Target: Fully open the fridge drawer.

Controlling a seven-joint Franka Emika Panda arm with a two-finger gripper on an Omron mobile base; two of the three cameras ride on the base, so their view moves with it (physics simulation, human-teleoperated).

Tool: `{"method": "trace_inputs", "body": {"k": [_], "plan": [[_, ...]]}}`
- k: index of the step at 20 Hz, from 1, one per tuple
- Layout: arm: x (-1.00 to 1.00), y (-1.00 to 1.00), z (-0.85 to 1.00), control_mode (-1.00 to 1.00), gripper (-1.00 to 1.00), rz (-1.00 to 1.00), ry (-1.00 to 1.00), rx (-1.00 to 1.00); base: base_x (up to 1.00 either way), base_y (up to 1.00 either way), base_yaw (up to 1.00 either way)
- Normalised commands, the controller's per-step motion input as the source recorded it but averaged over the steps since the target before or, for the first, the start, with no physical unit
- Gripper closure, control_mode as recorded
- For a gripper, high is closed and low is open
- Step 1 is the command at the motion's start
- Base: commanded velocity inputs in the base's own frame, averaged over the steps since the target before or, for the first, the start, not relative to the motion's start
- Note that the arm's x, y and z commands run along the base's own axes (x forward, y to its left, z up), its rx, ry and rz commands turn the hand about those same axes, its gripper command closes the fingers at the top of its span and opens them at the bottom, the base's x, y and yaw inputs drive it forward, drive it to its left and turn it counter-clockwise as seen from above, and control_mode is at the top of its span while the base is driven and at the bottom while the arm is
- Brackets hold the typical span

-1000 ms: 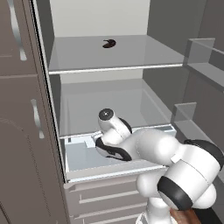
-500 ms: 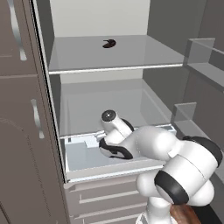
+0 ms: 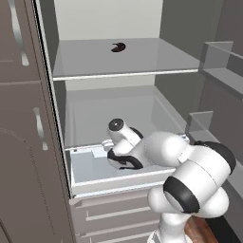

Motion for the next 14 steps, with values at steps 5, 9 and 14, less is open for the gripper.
{"method": "trace_inputs", "body": {"k": [5,9,14], "plan": [[-0.24,-0.41,-0.21,-1.0,-1.0,-0.1,0.04,0.03,0.0,0.0,0.0],[-0.67,-0.6,-0.3,-1.0,-1.0,-0.1,0.07,0.03,0.0,0.0,0.0],[-0.78,-0.63,-0.27,-1.0,-1.0,-0.1,0.11,0.03,0.0,0.0,0.0]]}}
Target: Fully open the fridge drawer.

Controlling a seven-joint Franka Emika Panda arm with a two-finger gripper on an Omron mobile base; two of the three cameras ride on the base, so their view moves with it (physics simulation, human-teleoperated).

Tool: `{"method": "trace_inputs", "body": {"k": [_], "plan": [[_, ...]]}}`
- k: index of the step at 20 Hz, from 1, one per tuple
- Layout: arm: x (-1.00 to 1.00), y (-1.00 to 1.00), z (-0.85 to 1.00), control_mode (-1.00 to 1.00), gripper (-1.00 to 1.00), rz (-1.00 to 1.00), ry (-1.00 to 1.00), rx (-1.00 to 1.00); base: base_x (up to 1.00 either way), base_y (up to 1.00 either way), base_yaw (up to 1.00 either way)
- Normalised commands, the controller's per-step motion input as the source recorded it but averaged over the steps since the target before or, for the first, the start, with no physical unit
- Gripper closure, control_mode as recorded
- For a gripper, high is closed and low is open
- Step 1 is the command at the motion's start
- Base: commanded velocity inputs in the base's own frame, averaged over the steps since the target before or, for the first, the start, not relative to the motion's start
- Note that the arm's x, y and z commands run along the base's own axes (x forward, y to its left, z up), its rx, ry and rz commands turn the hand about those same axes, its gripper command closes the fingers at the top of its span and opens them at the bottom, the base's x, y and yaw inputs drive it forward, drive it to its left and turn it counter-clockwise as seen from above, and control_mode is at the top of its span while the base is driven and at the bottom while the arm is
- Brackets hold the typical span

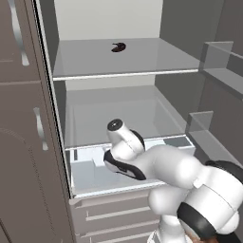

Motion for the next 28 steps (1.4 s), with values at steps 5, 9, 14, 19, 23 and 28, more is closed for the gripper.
{"method": "trace_inputs", "body": {"k": [5,9,14,19,23,28], "plan": [[-0.86,-0.64,-0.31,-1.0,-1.0,-0.09,0.11,0.01,0.0,0.0,0.0],[-0.88,-0.67,-0.37,-1.0,-1.0,-0.08,0.09,0.01,0.0,0.0,0.0],[-0.84,-0.6,-0.17,-1.0,-1.0,-0.05,0.0,0.05,0.0,0.0,0.0],[-0.42,-0.05,0.76,-1.0,-1.0,0.0,-0.4,0.21,0.0,0.0,0.0],[-0.31,0.0,1.0,-1.0,-1.0,0.0,-0.53,0.2,0.0,0.0,0.0],[-0.29,0.0,1.0,-1.0,-1.0,0.0,-0.46,0.15,0.0,0.0,0.0]]}}
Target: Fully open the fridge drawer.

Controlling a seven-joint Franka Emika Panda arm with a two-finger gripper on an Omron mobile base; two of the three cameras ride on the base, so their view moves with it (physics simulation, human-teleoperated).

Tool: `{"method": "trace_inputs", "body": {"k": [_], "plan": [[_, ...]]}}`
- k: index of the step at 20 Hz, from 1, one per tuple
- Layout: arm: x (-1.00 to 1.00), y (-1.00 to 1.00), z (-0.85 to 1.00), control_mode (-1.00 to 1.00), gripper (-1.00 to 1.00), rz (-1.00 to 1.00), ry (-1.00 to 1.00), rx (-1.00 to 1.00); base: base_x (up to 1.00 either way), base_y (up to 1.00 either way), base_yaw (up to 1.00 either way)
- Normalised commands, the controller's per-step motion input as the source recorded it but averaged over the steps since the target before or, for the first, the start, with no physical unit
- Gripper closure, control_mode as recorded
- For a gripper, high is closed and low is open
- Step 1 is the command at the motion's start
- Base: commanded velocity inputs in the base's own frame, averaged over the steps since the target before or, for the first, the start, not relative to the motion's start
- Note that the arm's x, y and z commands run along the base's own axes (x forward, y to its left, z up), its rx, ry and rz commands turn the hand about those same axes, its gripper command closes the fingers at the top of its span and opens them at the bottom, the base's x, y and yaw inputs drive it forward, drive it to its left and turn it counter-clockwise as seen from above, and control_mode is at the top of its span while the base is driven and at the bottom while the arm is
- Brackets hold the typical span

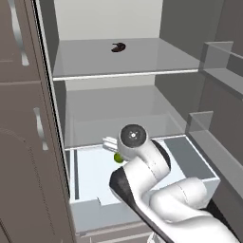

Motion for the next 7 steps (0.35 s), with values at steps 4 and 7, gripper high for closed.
{"method": "trace_inputs", "body": {"k": [4,7], "plan": [[-0.46,-0.02,1.0,-1.0,-1.0,0.0,-0.39,0.16,0.0,0.0,0.0],[-0.43,-0.08,0.95,-1.0,-1.0,0.0,-0.36,0.16,0.0,0.0,0.0]]}}
